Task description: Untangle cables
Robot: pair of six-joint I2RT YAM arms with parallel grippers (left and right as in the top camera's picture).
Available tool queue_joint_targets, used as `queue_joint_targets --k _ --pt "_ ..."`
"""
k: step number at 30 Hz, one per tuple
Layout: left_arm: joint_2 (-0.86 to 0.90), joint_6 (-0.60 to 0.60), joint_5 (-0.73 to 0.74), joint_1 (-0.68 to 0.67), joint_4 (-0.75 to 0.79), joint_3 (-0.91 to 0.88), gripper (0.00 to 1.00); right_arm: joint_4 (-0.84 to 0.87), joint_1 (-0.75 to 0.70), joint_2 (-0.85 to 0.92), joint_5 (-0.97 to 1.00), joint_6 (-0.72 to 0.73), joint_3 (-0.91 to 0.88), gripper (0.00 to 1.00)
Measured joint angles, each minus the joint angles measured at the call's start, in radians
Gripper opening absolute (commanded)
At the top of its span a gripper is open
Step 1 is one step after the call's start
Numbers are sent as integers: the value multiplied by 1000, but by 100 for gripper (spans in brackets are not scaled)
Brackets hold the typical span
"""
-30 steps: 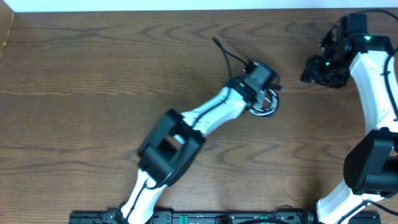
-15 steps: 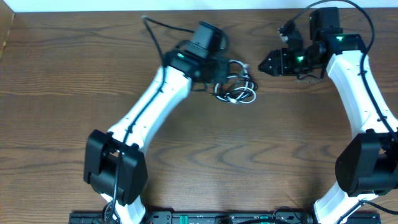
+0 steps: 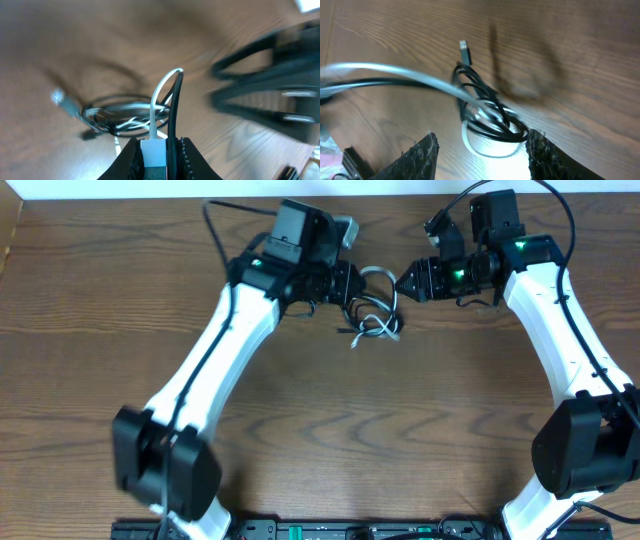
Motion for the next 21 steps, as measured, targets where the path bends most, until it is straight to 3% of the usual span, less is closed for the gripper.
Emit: queue_joint_targets --k 8,21 --pt "-225 1 16 46 56 0 8 42 1 0 -97 -25 0 54" --pt "-244 -34 51 74 74 0 8 190 2 0 -194 3 0 48"
